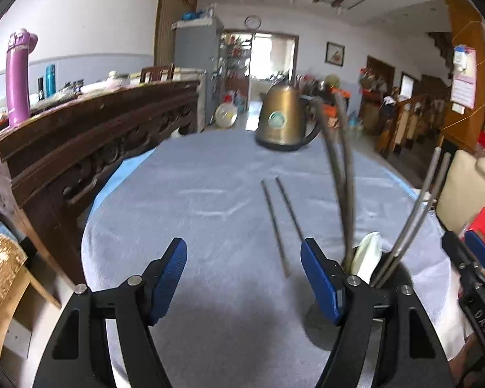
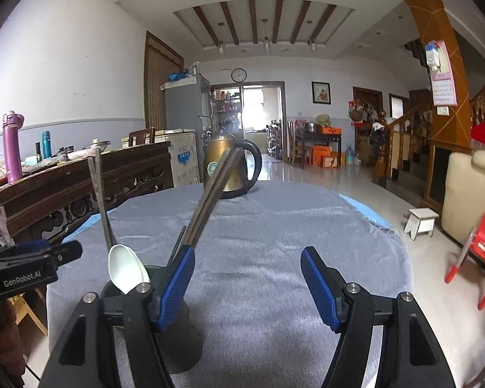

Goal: Organize utensils
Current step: 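Move both tools back to the two remaining dark chopsticks on the cloth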

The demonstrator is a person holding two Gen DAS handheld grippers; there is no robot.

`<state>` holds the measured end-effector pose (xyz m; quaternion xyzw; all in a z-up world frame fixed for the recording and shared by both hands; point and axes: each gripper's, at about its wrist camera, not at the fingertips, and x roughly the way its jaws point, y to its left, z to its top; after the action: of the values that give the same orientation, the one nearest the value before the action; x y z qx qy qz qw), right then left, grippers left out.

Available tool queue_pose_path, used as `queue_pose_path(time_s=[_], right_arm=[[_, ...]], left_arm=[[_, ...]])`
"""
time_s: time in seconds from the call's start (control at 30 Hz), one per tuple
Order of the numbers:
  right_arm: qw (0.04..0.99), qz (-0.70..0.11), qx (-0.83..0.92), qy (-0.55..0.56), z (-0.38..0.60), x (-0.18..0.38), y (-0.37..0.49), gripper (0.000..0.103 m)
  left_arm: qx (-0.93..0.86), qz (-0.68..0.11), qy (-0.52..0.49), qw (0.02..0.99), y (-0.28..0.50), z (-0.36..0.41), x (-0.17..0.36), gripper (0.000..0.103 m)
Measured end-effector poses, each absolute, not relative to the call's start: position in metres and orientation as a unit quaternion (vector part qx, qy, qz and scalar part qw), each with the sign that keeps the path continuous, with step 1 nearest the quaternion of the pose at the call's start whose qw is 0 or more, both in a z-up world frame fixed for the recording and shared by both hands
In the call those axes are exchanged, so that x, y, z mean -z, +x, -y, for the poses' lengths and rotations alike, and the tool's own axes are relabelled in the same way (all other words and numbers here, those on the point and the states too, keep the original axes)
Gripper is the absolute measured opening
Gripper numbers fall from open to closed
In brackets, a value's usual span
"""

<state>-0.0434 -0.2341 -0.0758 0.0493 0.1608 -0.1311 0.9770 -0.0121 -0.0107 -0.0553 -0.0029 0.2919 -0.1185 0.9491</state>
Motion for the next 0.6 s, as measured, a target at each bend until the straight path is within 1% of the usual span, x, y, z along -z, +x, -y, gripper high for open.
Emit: queue_pose_path(time_s=[0.33, 0.6], right_arm=[[0.966, -0.201, 0.134, 0.095, 0.256, 0.081, -0.036, 0.072], [0.945, -0.264, 0.137, 0.136, 0.275, 0.101, -0.020, 0.072]], left_arm=[[0.085, -0.341, 0.012, 0.936, -0.002, 0.006, 0.068, 0.074], [0.077, -0.361, 0.015, 0.929, 0.004, 0.004, 0.076, 0.074]])
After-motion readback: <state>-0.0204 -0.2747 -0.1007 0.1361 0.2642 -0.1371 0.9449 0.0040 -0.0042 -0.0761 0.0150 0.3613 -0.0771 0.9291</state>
